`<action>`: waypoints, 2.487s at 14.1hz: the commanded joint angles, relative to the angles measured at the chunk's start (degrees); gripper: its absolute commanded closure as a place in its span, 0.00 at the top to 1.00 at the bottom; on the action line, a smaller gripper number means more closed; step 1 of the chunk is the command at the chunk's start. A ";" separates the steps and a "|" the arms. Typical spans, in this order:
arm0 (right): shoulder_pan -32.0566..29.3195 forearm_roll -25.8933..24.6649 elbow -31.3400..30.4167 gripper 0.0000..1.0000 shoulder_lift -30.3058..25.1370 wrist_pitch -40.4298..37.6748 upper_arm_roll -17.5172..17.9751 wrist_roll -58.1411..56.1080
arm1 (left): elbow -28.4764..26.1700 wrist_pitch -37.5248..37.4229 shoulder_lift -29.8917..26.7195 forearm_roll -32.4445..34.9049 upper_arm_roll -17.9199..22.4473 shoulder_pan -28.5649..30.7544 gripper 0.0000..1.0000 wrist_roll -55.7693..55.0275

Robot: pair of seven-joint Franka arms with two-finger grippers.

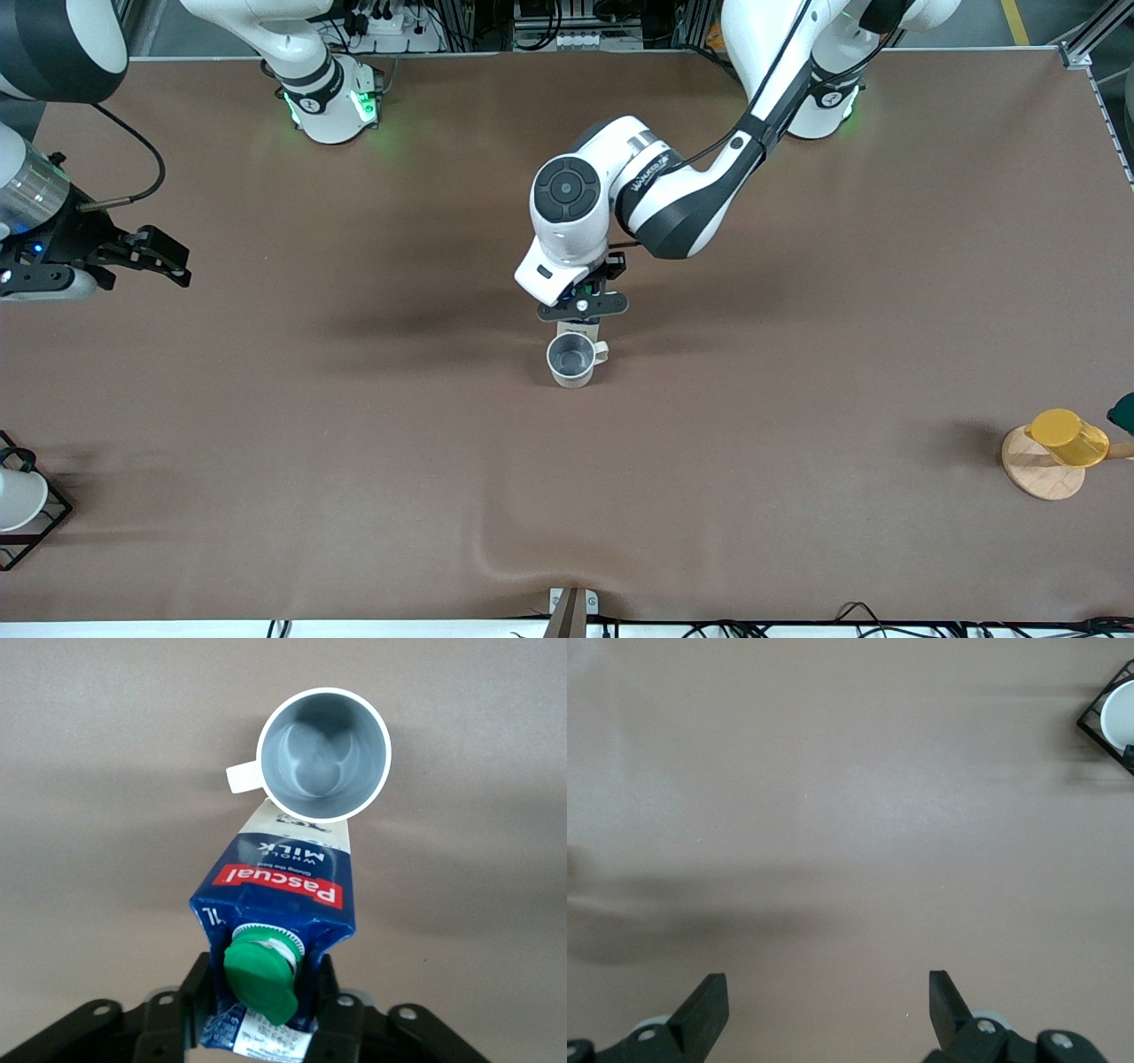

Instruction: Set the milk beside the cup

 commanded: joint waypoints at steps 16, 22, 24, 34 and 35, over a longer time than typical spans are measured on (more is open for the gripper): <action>-3.00 -0.66 6.83 1.00 0.03 -3.83 0.88 0.08 | 1.13 -13.60 -19.43 -0.11 0.93 19.15 1.00 7.01; -2.39 -0.40 6.56 1.00 0.91 -6.11 0.97 3.60 | -1.41 -20.02 -24.81 -4.04 0.32 36.55 1.00 31.09; -2.39 -0.40 6.56 1.00 0.91 -6.11 0.97 3.69 | -5.09 -19.50 -26.48 -4.94 0.23 41.48 1.00 35.76; -3.00 -0.31 6.83 1.00 1.70 -6.29 0.97 3.08 | -22.51 -10.79 -39.14 -4.77 1.72 43.35 1.00 43.43; -3.18 -0.22 6.91 1.00 1.70 -6.38 0.97 2.90 | -22.08 -11.49 -39.14 -4.51 1.72 43.27 1.00 43.78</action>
